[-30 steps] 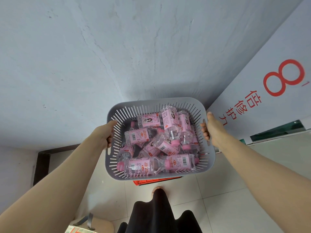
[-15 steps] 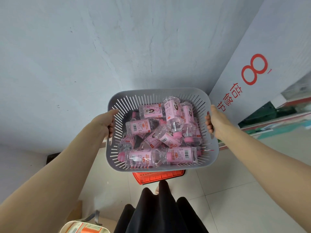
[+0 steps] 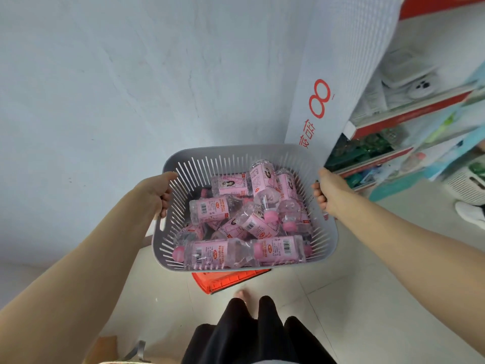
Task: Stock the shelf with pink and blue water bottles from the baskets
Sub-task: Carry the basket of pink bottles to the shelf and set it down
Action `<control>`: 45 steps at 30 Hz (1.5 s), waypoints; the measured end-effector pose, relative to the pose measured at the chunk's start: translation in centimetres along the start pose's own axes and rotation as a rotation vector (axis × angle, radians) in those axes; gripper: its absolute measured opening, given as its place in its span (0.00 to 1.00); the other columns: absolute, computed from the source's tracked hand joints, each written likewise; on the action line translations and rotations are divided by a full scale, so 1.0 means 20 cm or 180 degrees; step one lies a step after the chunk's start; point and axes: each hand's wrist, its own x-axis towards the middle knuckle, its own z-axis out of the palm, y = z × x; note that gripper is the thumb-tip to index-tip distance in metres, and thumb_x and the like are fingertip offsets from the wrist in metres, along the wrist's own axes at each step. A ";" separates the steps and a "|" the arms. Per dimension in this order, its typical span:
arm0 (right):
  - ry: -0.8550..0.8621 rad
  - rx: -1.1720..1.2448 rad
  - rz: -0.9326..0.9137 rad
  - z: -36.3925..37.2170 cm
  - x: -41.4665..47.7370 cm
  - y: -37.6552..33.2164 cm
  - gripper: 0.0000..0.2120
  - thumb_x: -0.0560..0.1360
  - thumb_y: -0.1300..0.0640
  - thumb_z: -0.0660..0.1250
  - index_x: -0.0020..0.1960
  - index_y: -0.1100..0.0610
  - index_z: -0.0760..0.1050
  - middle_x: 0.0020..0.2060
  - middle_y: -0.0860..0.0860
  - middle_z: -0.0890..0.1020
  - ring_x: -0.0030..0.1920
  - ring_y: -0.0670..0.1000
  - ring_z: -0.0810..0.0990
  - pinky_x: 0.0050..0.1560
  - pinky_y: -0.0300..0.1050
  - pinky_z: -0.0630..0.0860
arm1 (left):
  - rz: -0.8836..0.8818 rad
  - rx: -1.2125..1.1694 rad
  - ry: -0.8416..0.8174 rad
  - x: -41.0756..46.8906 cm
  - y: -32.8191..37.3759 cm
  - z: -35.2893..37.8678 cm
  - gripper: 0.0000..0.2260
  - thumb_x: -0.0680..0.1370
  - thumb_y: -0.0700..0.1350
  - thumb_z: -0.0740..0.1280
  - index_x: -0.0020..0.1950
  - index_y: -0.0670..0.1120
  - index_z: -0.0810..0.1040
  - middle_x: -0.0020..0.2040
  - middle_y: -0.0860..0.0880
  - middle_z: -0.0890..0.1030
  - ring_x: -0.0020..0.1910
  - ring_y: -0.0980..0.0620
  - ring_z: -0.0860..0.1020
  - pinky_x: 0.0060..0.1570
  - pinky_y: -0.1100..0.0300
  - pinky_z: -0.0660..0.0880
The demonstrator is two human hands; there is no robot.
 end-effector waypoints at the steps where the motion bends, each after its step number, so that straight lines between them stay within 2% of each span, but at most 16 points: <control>1: 0.0004 0.0028 0.0015 -0.05 -0.02 0.02 0.19 0.80 0.49 0.54 0.34 0.57 0.67 0.27 0.51 0.67 0.24 0.47 0.60 0.16 0.29 0.54 | 0.0015 0.0042 -0.0029 -0.03 -0.01 0.03 0.22 0.77 0.58 0.61 0.29 0.48 0.58 0.17 0.52 0.58 0.18 0.54 0.55 0.26 0.62 0.55; 7: 0.0123 0.0118 0.0151 -0.37 -0.09 0.20 0.19 0.80 0.48 0.53 0.35 0.56 0.67 0.27 0.51 0.68 0.23 0.47 0.61 0.19 0.32 0.55 | 0.0174 0.0341 -0.0219 -0.20 -0.05 0.25 0.22 0.77 0.57 0.61 0.30 0.48 0.58 0.16 0.52 0.57 0.13 0.54 0.54 0.23 0.65 0.56; 10: 0.0225 0.0302 0.0230 -0.58 -0.11 0.31 0.15 0.80 0.46 0.53 0.41 0.54 0.68 0.27 0.50 0.67 0.23 0.46 0.61 0.17 0.29 0.55 | 0.0207 0.0475 -0.0339 -0.28 -0.09 0.41 0.22 0.77 0.57 0.61 0.30 0.48 0.59 0.16 0.52 0.57 0.13 0.54 0.55 0.18 0.69 0.58; 13: 0.0348 0.0408 0.0256 -0.80 -0.14 0.42 0.15 0.80 0.45 0.54 0.40 0.53 0.68 0.27 0.50 0.67 0.24 0.46 0.61 0.18 0.29 0.55 | 0.0230 0.0655 -0.0482 -0.38 -0.11 0.60 0.22 0.77 0.57 0.62 0.30 0.48 0.59 0.17 0.52 0.58 0.14 0.54 0.55 0.25 0.63 0.55; 16: 0.0535 0.0508 0.0355 -1.05 -0.16 0.55 0.19 0.81 0.46 0.53 0.36 0.55 0.68 0.27 0.50 0.67 0.24 0.46 0.61 0.20 0.33 0.55 | 0.0306 0.0890 -0.0672 -0.47 -0.13 0.83 0.22 0.77 0.57 0.62 0.30 0.48 0.59 0.17 0.52 0.57 0.14 0.54 0.54 0.27 0.62 0.53; 21: 0.0874 0.0717 0.0432 -1.49 -0.25 0.76 0.19 0.80 0.51 0.53 0.32 0.56 0.66 0.26 0.51 0.66 0.25 0.47 0.60 0.24 0.38 0.55 | 0.0449 0.1264 -0.1130 -0.61 -0.14 1.27 0.22 0.78 0.58 0.60 0.30 0.49 0.57 0.16 0.52 0.57 0.12 0.54 0.55 0.20 0.71 0.58; 23: 0.1026 0.0839 0.0466 -1.67 -0.28 0.83 0.18 0.80 0.52 0.53 0.33 0.56 0.66 0.27 0.51 0.66 0.25 0.47 0.60 0.25 0.38 0.56 | 0.0433 0.1399 -0.1344 -0.67 -0.13 1.46 0.22 0.77 0.58 0.60 0.29 0.49 0.57 0.16 0.52 0.57 0.12 0.54 0.55 0.20 0.72 0.57; 27: 0.1372 0.1233 0.0599 -1.99 -0.35 0.98 0.17 0.80 0.53 0.53 0.34 0.56 0.66 0.27 0.51 0.66 0.25 0.47 0.61 0.21 0.36 0.56 | 0.0536 0.1683 -0.1654 -0.81 -0.11 1.85 0.21 0.77 0.57 0.61 0.30 0.49 0.57 0.16 0.52 0.58 0.12 0.54 0.56 0.20 0.73 0.57; 30: 0.1634 0.1680 0.0720 -2.21 -0.39 1.09 0.17 0.80 0.52 0.55 0.34 0.55 0.65 0.27 0.50 0.66 0.24 0.46 0.60 0.17 0.31 0.55 | 0.0779 0.2038 -0.1896 -0.95 -0.09 2.15 0.21 0.77 0.57 0.60 0.30 0.49 0.57 0.16 0.52 0.58 0.12 0.54 0.56 0.21 0.72 0.59; 35: 0.2029 0.2252 0.0829 -2.54 -0.45 1.22 0.16 0.79 0.53 0.58 0.32 0.54 0.67 0.26 0.49 0.65 0.16 0.44 0.59 0.17 0.28 0.54 | 0.0996 0.2587 -0.2209 -1.17 -0.03 2.70 0.22 0.78 0.57 0.59 0.29 0.49 0.56 0.15 0.52 0.58 0.12 0.54 0.55 0.21 0.72 0.60; 40: 0.2411 0.2506 0.1142 -2.89 -0.39 1.36 0.17 0.79 0.50 0.56 0.33 0.54 0.65 0.26 0.50 0.66 0.24 0.47 0.59 0.16 0.30 0.55 | 0.1121 0.2960 -0.2369 -1.39 -0.01 3.24 0.22 0.77 0.58 0.61 0.29 0.49 0.58 0.15 0.52 0.58 0.12 0.54 0.56 0.27 0.66 0.55; 45: 0.2767 0.2725 0.1309 -3.23 -0.35 1.44 0.17 0.77 0.49 0.58 0.31 0.54 0.65 0.25 0.49 0.67 0.23 0.47 0.59 0.17 0.31 0.56 | 0.1475 0.3239 -0.2392 -1.67 0.01 3.75 0.22 0.76 0.57 0.63 0.29 0.49 0.60 0.14 0.52 0.60 0.12 0.54 0.56 0.27 0.65 0.55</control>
